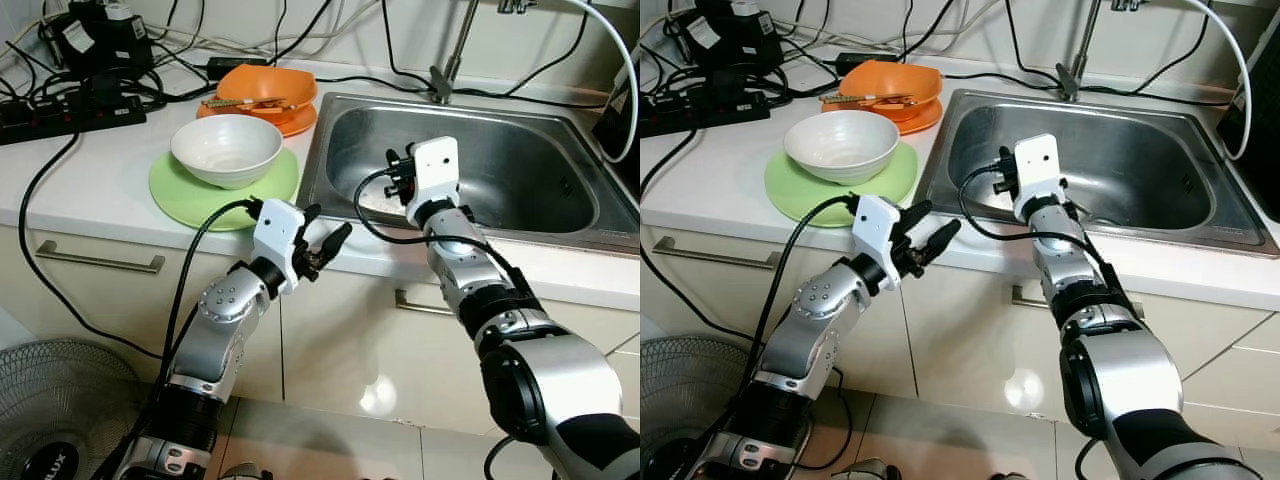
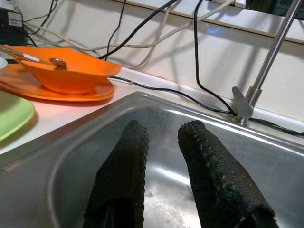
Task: Kitchen organization
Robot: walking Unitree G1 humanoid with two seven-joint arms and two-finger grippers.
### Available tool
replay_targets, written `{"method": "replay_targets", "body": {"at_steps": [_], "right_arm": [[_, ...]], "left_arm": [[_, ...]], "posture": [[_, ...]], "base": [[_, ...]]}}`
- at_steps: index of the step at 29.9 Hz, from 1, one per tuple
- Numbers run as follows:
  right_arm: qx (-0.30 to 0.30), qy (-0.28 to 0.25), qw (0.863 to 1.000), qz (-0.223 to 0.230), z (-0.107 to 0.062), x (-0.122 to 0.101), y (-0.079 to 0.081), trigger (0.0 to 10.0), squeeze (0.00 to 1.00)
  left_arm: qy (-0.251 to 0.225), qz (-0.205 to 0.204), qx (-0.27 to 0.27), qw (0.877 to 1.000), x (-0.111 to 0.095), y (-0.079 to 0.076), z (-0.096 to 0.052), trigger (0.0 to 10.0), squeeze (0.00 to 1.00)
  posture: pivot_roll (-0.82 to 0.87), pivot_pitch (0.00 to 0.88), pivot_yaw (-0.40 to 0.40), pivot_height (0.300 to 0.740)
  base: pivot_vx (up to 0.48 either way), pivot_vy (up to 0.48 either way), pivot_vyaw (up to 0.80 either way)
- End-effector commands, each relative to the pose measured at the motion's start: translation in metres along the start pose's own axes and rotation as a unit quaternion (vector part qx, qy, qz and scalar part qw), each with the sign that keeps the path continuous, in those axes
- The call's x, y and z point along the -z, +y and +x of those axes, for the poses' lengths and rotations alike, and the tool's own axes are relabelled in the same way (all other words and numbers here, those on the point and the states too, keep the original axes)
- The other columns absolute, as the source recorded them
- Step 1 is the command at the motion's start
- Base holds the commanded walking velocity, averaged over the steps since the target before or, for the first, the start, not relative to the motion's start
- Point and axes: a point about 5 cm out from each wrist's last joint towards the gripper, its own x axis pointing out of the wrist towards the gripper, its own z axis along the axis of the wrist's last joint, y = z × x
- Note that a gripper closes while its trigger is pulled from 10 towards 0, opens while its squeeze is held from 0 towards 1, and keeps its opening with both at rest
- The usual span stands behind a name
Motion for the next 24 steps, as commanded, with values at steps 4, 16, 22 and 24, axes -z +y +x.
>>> {"method": "replay_targets", "body": {"at_steps": [4, 16, 22, 24], "right_arm": [[-0.006, -0.032, 0.999, 0.027, -0.003, -0.002, 0.006, 10.0, 0.0], [-0.04, -0.114, 0.989, 0.089, -0.015, -0.013, 0.023, 10.0, 0.0], [-0.058, -0.094, 0.987, 0.113, -0.033, 0.006, 0.035, 10.0, 0.0], [-0.059, -0.088, 0.988, 0.116, -0.036, 0.009, 0.037, 10.0, 0.0]], "left_arm": [[-0.028, 0.029, -0.045, 0.998, -0.008, 0.006, 0.002, 10.0, 0.0], [-0.101, 0.056, -0.14, 0.983, -0.046, 0.034, 0.004, 10.0, 0.0], [-0.137, 0.065, -0.243, 0.958, -0.077, 0.079, -0.012, 10.0, 0.0], [-0.141, 0.067, -0.267, 0.951, -0.083, 0.091, -0.018, 10.0, 0.0]], "posture": [[0.13, 0.0, -0.037, 0.74], [0.1, 0.009, -0.026, 0.74], [0.1, 0.02, -0.025, 0.74], [0.1, 0.02, -0.025, 0.74]], "base": [[0.0, 0.0, 0.0], [0.0, 0.0, 0.0], [0.0, 0.0, 0.0], [0.0, 0.0, 0.0]]}}
